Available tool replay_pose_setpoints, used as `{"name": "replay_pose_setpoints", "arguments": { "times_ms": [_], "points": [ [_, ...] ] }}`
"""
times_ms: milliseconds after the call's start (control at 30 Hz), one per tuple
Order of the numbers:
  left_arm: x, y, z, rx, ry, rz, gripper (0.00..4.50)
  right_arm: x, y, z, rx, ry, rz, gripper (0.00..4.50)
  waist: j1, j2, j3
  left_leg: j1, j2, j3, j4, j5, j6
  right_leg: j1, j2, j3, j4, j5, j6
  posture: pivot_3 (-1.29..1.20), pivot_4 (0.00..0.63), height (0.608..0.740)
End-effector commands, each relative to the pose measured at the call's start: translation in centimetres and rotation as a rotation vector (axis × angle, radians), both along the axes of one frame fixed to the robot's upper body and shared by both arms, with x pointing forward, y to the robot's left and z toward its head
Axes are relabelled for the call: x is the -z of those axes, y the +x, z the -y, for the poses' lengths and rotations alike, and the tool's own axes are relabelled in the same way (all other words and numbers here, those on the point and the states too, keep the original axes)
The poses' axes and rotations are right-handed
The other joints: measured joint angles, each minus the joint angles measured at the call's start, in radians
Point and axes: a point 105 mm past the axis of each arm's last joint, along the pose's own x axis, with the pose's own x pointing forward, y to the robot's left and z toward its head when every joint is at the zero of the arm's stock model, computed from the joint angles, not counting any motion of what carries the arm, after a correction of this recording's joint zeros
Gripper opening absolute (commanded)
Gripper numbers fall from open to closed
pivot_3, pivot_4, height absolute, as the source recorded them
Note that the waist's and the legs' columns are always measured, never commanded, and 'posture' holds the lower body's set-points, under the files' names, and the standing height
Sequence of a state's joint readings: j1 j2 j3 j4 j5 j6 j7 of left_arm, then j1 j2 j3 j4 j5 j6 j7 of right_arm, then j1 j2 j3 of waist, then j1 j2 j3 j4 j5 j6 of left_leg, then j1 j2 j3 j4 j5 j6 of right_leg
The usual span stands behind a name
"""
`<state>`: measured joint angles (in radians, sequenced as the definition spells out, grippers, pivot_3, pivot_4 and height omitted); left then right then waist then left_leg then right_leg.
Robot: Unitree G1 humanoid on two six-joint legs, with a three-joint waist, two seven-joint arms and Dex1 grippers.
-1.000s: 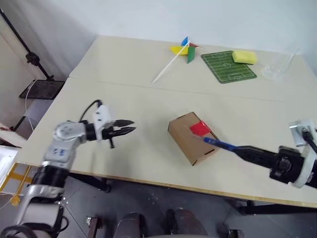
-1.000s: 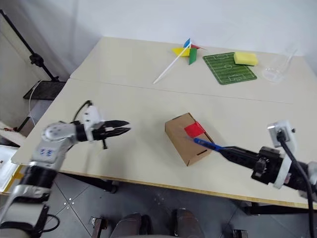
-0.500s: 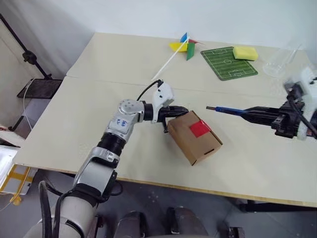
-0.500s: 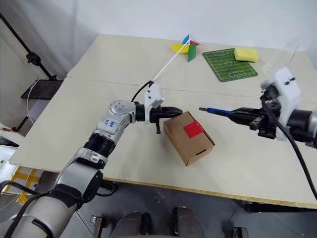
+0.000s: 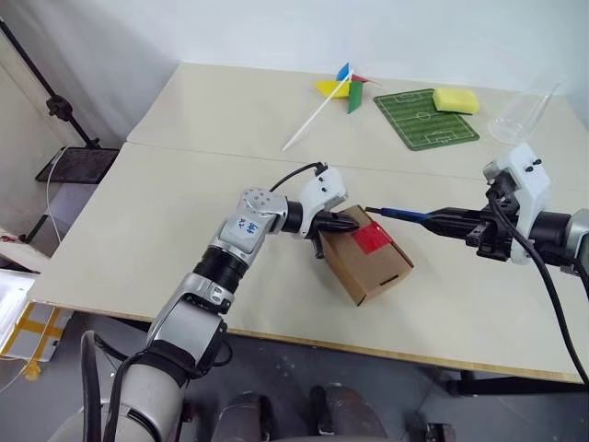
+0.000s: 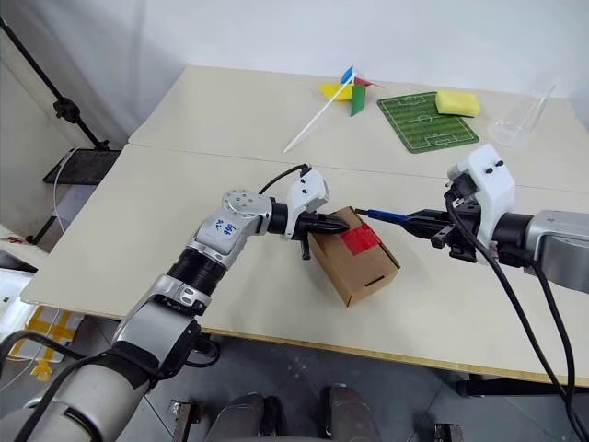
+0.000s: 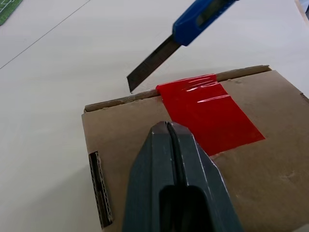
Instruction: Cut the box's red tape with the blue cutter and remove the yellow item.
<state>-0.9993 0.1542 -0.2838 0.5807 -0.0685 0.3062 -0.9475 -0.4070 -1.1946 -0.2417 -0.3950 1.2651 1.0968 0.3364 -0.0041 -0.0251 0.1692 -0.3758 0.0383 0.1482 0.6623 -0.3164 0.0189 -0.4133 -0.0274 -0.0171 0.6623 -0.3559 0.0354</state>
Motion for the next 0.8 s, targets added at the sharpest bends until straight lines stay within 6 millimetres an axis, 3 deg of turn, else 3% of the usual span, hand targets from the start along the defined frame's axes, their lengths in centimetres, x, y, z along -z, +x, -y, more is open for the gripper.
{"name": "replay_pose_setpoints", "arguments": {
  "times_ms": [33, 567, 800],
  "points": [
    [0.5, -0.5, 0.0, 0.011, 0.02, 0.004, 0.0, -0.3, 0.0, -0.1, -0.004, -0.025, 0.036, 0.18, 0.0, 0.0, 0.0, 0.0, 0.0, 0.0, 0.0, 0.0, 0.0, 0.0, 0.0, 0.0, 0.0, 0.0, 0.0, 0.0, 0.15, 0.74],
    [1.2, -1.0, 0.0, 0.009, 0.023, 0.016, 0.0, 0.9, 0.2, 0.3, 0.01, -0.036, 0.02, 0.18, 0.001, 0.001, 0.0, 0.001, 0.0, 0.0, 0.001, 0.0, 0.0, 0.001, 0.0, 0.0, 0.001, 0.0, 0.0, 0.0, 0.15, 0.74],
    [1.9, -1.3, -0.2, 0.013, 0.058, 0.028, 0.0, 1.6, -0.4, 0.3, -0.023, -0.06, -0.068, 0.18, 0.0, 0.001, -0.001, 0.001, 0.0, 0.0, 0.001, 0.0, 0.0, 0.001, 0.0, 0.0, 0.002, 0.0, 0.0, 0.0, 0.15, 0.74]
  ]
}}
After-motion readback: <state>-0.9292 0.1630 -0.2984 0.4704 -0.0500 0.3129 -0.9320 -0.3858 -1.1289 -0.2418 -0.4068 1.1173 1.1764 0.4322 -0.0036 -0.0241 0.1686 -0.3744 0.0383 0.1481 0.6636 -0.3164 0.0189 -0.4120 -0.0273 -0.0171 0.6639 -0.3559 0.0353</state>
